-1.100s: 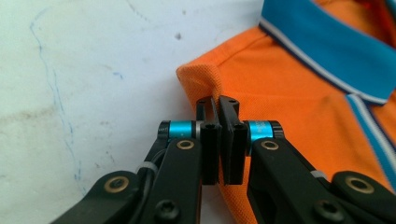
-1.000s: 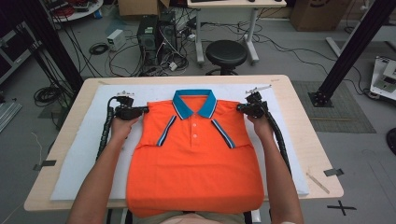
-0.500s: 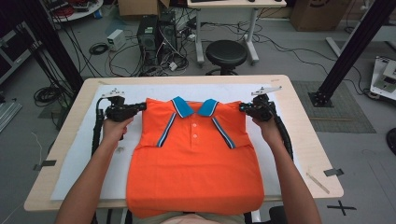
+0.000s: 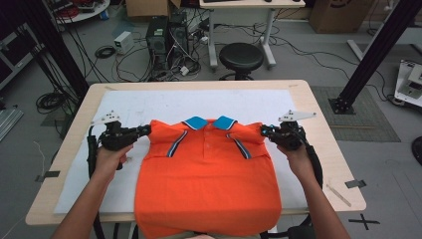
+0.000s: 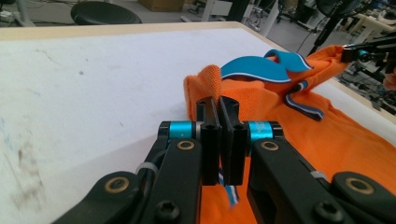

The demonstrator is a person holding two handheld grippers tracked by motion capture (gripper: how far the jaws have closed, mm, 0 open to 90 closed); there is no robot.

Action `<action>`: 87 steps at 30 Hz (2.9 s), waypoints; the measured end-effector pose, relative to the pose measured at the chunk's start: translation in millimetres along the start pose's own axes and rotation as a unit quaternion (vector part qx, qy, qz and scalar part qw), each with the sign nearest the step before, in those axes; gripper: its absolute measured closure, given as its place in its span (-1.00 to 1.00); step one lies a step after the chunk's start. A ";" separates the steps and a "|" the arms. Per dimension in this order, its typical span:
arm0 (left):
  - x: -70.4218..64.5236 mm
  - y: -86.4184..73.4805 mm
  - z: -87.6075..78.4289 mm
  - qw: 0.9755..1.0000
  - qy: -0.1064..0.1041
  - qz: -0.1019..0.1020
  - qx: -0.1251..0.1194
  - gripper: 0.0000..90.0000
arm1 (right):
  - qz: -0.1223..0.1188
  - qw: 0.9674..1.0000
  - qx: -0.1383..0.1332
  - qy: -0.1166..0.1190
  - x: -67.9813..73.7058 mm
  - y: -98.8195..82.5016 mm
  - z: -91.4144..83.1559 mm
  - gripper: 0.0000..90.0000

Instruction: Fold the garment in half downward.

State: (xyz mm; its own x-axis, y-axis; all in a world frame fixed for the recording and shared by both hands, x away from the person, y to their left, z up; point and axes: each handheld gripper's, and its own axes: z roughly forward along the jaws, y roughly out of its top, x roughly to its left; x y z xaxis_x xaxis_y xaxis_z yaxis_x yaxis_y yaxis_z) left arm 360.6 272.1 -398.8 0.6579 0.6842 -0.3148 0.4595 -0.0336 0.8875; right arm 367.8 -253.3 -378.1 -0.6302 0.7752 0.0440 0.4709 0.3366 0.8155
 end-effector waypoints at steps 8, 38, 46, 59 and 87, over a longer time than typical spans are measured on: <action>-16.1 -37.9 -20.7 1.000 -0.015 0.003 0.020 0.94 | 0.008 1.000 -0.007 0.015 20.1 -35.8 -18.8 0.92; -19.4 -58.6 -37.7 1.000 0.020 0.001 0.001 -0.11 | 0.025 0.999 -0.034 -0.007 46.2 -72.8 -51.1 0.18; 6.0 -43.7 0.0 0.998 0.043 -0.014 0.050 -0.23 | 0.052 0.997 0.000 -0.051 15.1 -50.2 -14.3 0.08; 8.7 -53.8 22.5 0.991 0.045 -0.010 0.128 0.56 | 0.062 0.993 0.095 -0.042 -3.7 -52.2 36.8 0.20; 30.4 0.8 54.7 0.994 0.072 -0.037 0.071 0.74 | 0.046 0.994 0.064 -0.079 -33.1 -1.6 49.5 0.82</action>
State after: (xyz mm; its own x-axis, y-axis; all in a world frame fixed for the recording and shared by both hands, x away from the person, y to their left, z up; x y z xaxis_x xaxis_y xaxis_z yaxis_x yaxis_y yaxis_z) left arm 413.6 253.0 -426.0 0.5314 0.7859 -0.3162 0.5897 -0.0753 0.8041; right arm 418.5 -253.0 -409.4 -0.4808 0.8767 0.0166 0.6041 0.3174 0.7310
